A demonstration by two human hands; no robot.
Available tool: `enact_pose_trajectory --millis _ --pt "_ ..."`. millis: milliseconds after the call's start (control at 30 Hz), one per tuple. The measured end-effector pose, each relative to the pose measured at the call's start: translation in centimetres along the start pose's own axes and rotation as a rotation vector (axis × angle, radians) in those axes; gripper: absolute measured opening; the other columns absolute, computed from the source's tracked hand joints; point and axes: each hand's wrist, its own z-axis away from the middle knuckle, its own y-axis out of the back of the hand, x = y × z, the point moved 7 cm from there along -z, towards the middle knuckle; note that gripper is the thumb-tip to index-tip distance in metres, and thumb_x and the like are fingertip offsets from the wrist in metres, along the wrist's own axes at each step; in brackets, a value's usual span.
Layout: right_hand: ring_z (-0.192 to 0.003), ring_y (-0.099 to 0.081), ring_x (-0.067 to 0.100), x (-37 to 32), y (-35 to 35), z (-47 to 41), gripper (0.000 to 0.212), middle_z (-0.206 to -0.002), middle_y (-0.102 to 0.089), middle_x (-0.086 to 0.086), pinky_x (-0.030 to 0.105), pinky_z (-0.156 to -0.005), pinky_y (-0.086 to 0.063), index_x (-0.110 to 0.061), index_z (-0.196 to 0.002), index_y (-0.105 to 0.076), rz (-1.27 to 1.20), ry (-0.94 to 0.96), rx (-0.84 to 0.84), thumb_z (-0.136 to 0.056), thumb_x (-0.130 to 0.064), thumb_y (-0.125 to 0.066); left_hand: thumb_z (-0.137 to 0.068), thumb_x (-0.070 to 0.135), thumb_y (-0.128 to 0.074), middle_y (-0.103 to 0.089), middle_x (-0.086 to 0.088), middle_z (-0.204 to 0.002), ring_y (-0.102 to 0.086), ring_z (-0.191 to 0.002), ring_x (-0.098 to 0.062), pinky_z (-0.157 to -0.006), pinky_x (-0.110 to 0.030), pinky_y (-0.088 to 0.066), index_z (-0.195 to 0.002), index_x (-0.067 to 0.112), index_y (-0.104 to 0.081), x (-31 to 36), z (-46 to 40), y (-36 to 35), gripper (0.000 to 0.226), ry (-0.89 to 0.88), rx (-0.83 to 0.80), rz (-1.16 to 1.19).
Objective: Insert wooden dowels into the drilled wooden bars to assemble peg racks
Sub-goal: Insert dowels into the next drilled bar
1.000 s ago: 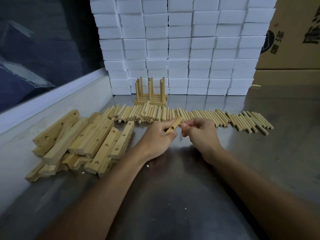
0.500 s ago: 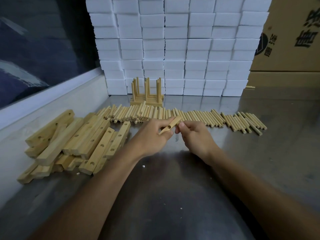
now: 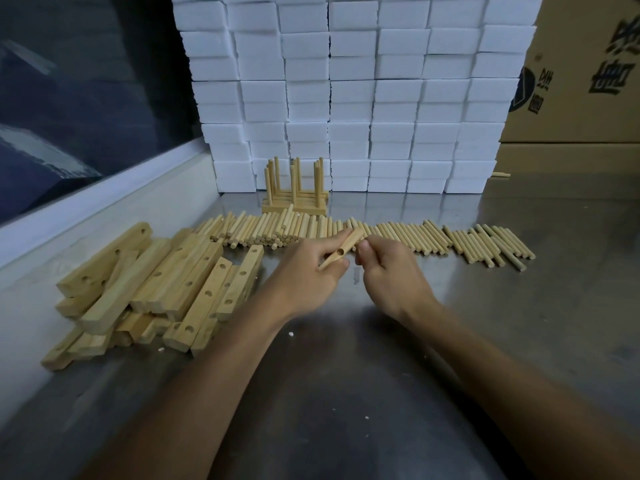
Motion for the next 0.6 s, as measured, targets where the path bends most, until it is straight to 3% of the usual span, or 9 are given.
enact_pose_trajectory --millis 133,233,300,333,367,400,433,500,600 --pt "-0.046 -0.044 -0.002 0.6 -0.2 -0.3 0.035 -0.046 -0.049 -0.016 0.013 -0.049 -0.035 -0.018 -0.072 -0.054 -0.185 -0.043 -0.071 -0.105 -0.021 -0.042 -0.096 0.015 -0.060 -0.057 0.030 -0.118 -0.047 -0.089 0.033 -0.076 0.008 -0.032 -0.142 0.026 -0.054 0.1 0.1 -0.1 0.048 -0.017 -0.003 -0.008" --pt "-0.042 -0.043 -0.002 1.3 -0.5 -0.5 0.035 -0.044 -0.048 -0.017 0.010 -0.046 -0.034 -0.013 -0.074 -0.056 -0.218 -0.074 -0.095 -0.105 -0.020 -0.042 -0.096 0.018 -0.059 -0.060 0.034 -0.102 -0.053 -0.083 0.017 -0.076 0.000 -0.038 -0.142 0.030 -0.051 -0.4 0.3 -0.3 0.048 0.036 -0.007 0.004" --pt "-0.046 -0.047 -0.004 1.5 -0.6 -0.5 0.034 -0.046 -0.051 -0.021 0.009 -0.048 -0.035 -0.013 -0.077 -0.059 -0.159 -0.066 -0.103 -0.105 -0.022 -0.043 -0.098 0.018 -0.057 -0.062 0.024 -0.112 -0.048 -0.083 0.006 -0.077 -0.006 -0.039 -0.145 0.029 -0.048 -0.8 0.3 -0.9 0.049 0.077 -0.028 0.033" --pt "-0.049 -0.049 -0.005 1.6 -0.5 -0.4 0.033 -0.049 -0.053 -0.023 0.008 -0.049 -0.035 -0.015 -0.077 -0.061 -0.123 -0.055 -0.090 -0.104 -0.023 -0.045 -0.099 0.019 -0.057 -0.064 0.020 -0.116 -0.062 -0.090 0.006 -0.071 -0.005 -0.042 -0.146 0.029 -0.047 -1.0 0.3 -1.2 0.049 0.104 -0.032 0.052" --pt "-0.052 -0.053 -0.003 1.6 -0.4 -0.3 0.033 -0.051 -0.056 -0.022 0.009 -0.051 -0.037 -0.016 -0.077 -0.064 -0.105 -0.048 -0.066 -0.104 -0.025 -0.047 -0.099 0.020 -0.056 -0.069 0.016 -0.113 -0.061 -0.096 0.005 -0.058 -0.006 -0.043 -0.146 0.031 -0.047 -1.2 0.4 -1.5 0.049 0.142 -0.035 0.088" --pt "-0.055 -0.056 0.002 1.7 -0.2 -0.2 0.033 -0.055 -0.061 -0.016 0.011 -0.052 -0.039 -0.015 -0.076 -0.066 -0.100 -0.045 -0.033 -0.102 -0.027 -0.050 -0.100 0.020 -0.056 -0.073 0.009 -0.101 -0.062 -0.057 0.001 -0.045 -0.012 -0.041 -0.144 0.034 -0.048 -1.5 0.5 -1.7 0.048 0.188 -0.036 0.143" --pt "-0.058 -0.059 0.009 1.8 0.1 -0.2 0.035 -0.059 -0.063 -0.006 0.022 -0.057 -0.047 -0.012 -0.075 -0.068 -0.100 -0.044 0.005 -0.101 -0.030 -0.053 -0.100 0.019 -0.056 -0.072 0.002 -0.092 -0.055 -0.044 -0.005 -0.038 -0.018 -0.038 -0.143 0.034 -0.049 -1.9 0.5 -1.9 0.047 0.234 -0.029 0.209" --pt "-0.062 -0.061 0.024 2.1 0.9 -0.2 0.039 -0.062 -0.063 0.009 0.040 -0.062 -0.053 -0.007 -0.073 -0.068 -0.099 -0.042 0.084 -0.100 -0.032 -0.054 -0.100 0.017 -0.054 -0.064 -0.009 -0.089 -0.048 -0.041 -0.013 -0.034 -0.023 -0.034 -0.142 0.029 -0.051 -2.7 0.6 -1.7 0.044 0.333 0.009 0.342" --pt "-0.052 -0.061 0.019 3.3 1.7 -0.3 0.045 -0.058 -0.063 0.009 0.032 -0.055 -0.053 -0.006 -0.072 -0.070 -0.216 -0.131 0.142 -0.101 -0.036 -0.051 -0.100 0.012 -0.054 -0.056 -0.009 -0.089 -0.047 -0.043 -0.015 -0.035 -0.024 -0.033 -0.139 0.017 -0.055 -4.0 1.0 -1.0 0.039 0.472 0.093 0.553"
